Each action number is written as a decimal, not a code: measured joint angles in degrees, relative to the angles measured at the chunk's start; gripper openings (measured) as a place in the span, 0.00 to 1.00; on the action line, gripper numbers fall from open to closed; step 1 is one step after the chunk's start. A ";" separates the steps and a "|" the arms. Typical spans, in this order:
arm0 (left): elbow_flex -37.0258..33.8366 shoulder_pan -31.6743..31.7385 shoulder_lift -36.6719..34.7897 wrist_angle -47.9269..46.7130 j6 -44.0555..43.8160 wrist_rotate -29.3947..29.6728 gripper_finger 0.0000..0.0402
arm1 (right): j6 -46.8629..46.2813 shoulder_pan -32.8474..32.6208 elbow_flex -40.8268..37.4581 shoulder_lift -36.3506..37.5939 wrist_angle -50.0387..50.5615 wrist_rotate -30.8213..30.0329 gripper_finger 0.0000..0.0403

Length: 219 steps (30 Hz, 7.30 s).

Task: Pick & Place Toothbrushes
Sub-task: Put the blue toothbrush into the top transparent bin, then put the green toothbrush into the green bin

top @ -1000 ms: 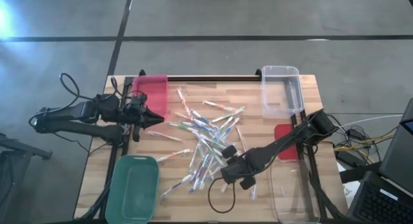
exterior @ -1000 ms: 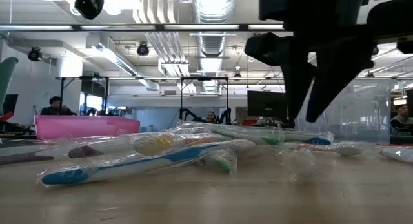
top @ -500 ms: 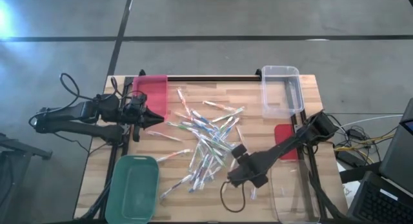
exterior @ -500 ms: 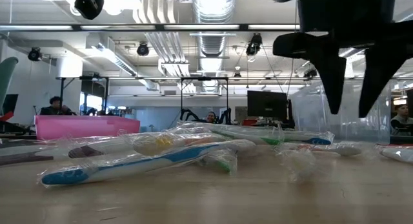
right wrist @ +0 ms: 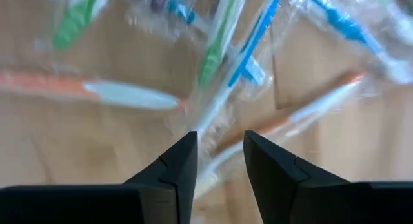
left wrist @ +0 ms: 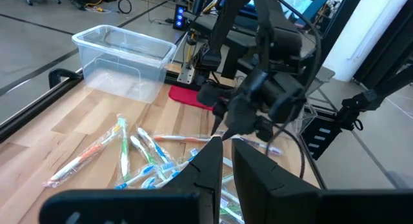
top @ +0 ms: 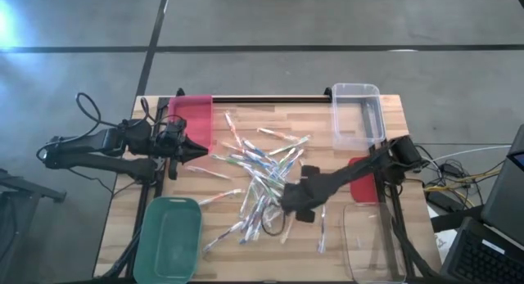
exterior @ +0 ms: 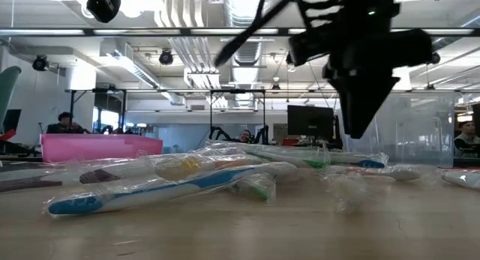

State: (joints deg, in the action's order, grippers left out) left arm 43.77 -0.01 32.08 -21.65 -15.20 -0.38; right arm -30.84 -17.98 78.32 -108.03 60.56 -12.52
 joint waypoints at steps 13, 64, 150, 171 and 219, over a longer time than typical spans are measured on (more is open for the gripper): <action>0.00 -0.04 0.00 0.00 0.01 -0.02 0.10 | -4.19 6.08 -0.09 0.04 -3.74 8.66 0.41; 0.00 0.00 0.00 0.00 0.00 -0.02 0.10 | -8.10 6.04 -6.39 0.29 -7.54 9.45 0.06; 0.00 -0.04 0.00 -0.02 0.01 -0.02 0.10 | 11.37 57.27 -1.29 25.35 29.45 -17.19 0.07; 0.00 0.02 0.00 -0.02 0.00 -0.02 0.10 | 10.94 57.31 -12.63 25.46 28.82 -14.41 0.07; 0.00 -0.04 0.00 -0.02 0.00 0.00 0.10 | 7.25 56.43 -3.97 25.53 27.55 -12.69 0.36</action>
State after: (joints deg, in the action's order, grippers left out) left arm 43.77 -0.05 32.08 -21.67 -15.20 -0.38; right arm -23.58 38.45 74.36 -82.50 88.12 -25.22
